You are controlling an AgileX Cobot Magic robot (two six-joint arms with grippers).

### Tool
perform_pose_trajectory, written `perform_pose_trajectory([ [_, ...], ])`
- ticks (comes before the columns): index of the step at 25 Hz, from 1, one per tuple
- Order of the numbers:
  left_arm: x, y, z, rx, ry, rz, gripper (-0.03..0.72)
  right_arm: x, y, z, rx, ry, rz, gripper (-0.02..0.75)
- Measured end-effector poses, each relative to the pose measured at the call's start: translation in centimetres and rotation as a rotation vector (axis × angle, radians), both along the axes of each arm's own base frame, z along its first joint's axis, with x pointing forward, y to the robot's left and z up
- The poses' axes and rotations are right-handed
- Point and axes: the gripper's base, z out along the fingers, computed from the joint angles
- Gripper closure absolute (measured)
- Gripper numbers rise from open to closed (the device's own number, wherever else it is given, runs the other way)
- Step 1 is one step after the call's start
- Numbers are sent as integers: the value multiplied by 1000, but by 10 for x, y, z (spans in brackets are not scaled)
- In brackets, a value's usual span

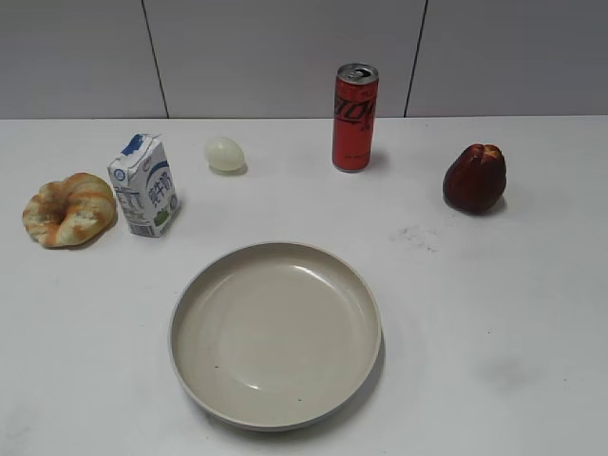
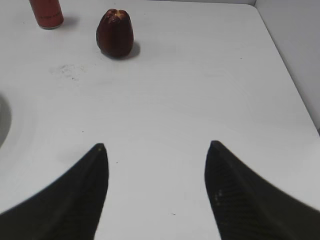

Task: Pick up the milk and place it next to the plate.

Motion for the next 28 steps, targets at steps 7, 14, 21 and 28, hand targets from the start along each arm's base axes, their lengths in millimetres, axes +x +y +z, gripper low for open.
perform_pose_trajectory([
  [7,31,-2,22,-35,-43,3,71,0,0,0,0,0,0,274],
  [14,112,-9,26,-121,119,-30,27,0,0,0,0,0,0,274],
  [21,212,-28,42,-93,312,-160,24,0,0,0,0,0,0,274],
  [28,301,-73,33,-40,478,-309,26,0,0,0,0,0,0,274],
])
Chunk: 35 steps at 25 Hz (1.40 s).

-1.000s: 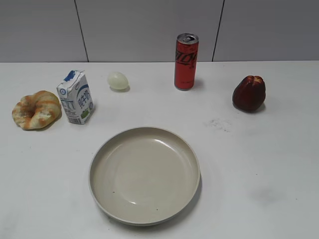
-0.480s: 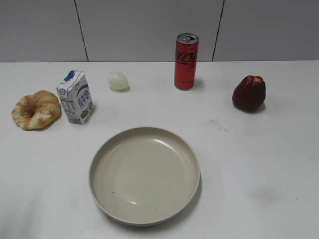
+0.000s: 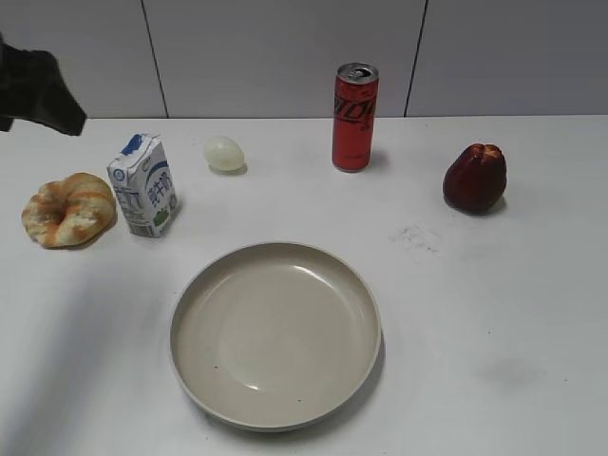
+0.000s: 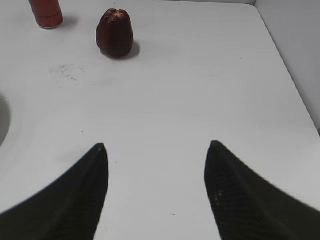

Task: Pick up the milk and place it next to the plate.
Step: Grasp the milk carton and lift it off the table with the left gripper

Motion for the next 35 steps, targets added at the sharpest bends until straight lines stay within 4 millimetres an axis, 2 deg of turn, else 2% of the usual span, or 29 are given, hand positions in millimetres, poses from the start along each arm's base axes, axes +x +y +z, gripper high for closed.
perform_pose_trajectory([
  [5,43,-24,-27,32,78,-57,26,0,0,0,0,0,0,274],
  [11,79,-33,-61,53,140,-61,26,0,0,0,0,0,0,274],
  [19,100,-37,-110,79,201,-49,43,0,0,0,0,0,0,274],
  [26,109,-39,-133,86,202,-35,103,0,0,0,0,0,0,274],
  [29,112,-39,-135,82,183,-26,165,0,0,0,0,0,0,274],
  [33,112,-39,-135,78,175,-23,361,0,0,0,0,0,0,274],
  [34,112,-40,-135,78,176,-23,393,0,0,0,0,0,0,274],
  [35,112,-40,-135,78,177,-24,393,0,0,0,0,0,0,274],
])
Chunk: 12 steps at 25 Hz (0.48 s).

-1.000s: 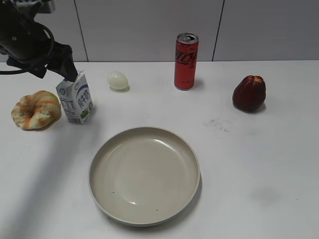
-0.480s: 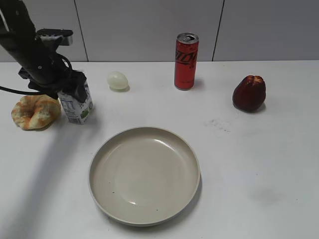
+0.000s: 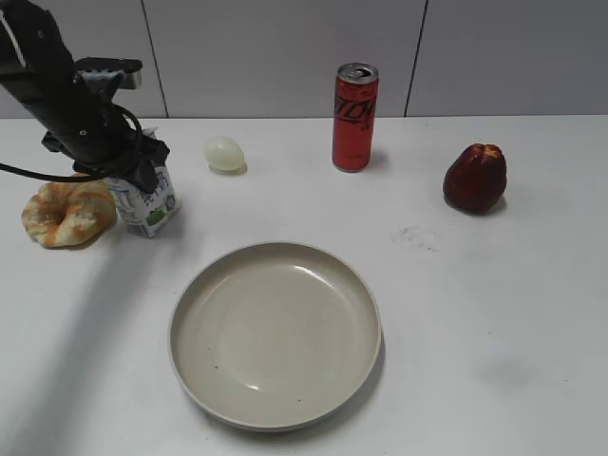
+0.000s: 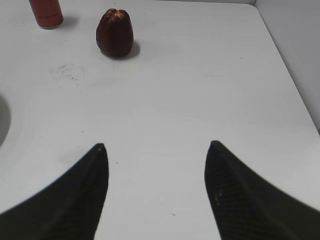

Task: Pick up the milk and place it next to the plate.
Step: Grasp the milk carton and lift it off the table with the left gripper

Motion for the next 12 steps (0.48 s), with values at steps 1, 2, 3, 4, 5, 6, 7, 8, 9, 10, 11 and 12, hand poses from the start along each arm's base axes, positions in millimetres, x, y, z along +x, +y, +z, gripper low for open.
perform_pose_trajectory([
  [1,0,0,0,0,1,0,393,0,0,0,0,0,0,274],
  [2,0,0,0,0,1,0,393,0,0,0,0,0,0,274],
  [3,0,0,0,0,2,-1,393,0,0,0,0,0,0,274],
  [4,0,0,0,0,4,-1,393,0,0,0,0,0,0,274],
  [5,-1,0,0,1,8,-2,393,0,0,0,0,0,0,274],
  [6,-1,0,1,1,10,-3,393,0,0,0,0,0,0,274],
  [7,-2,0,1,1,13,-5,393,0,0,0,0,0,0,274],
  [8,-2,0,3,1,16,-7,393,0,0,0,0,0,0,274],
  [9,-3,0,4,3,21,-10,393,0,0,0,0,0,0,274],
  [10,-4,0,4,5,27,-13,393,0,0,0,0,0,0,274],
  [11,-4,1,4,8,29,-15,393,0,0,0,0,0,0,274],
  [12,-5,1,4,9,32,-17,393,0,0,0,0,0,0,274],
])
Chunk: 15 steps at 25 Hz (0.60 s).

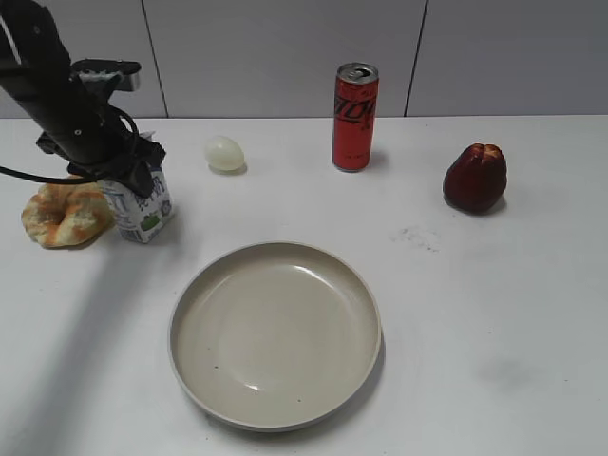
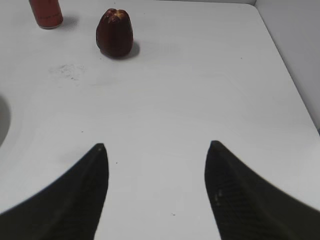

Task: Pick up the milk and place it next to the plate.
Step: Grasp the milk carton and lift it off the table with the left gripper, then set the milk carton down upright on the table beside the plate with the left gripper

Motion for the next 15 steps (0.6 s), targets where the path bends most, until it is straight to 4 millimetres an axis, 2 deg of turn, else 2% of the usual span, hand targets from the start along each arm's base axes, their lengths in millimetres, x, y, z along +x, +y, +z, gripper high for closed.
perform_pose_trajectory([
  [7,-1,-10,21,16,-3,-57,393,0,0,0,0,0,0,274],
  [12,2,-34,53,22,-52,-165,393,0,0,0,0,0,0,274],
  [15,1,-54,75,22,-128,-267,393,0,0,0,0,0,0,274],
])
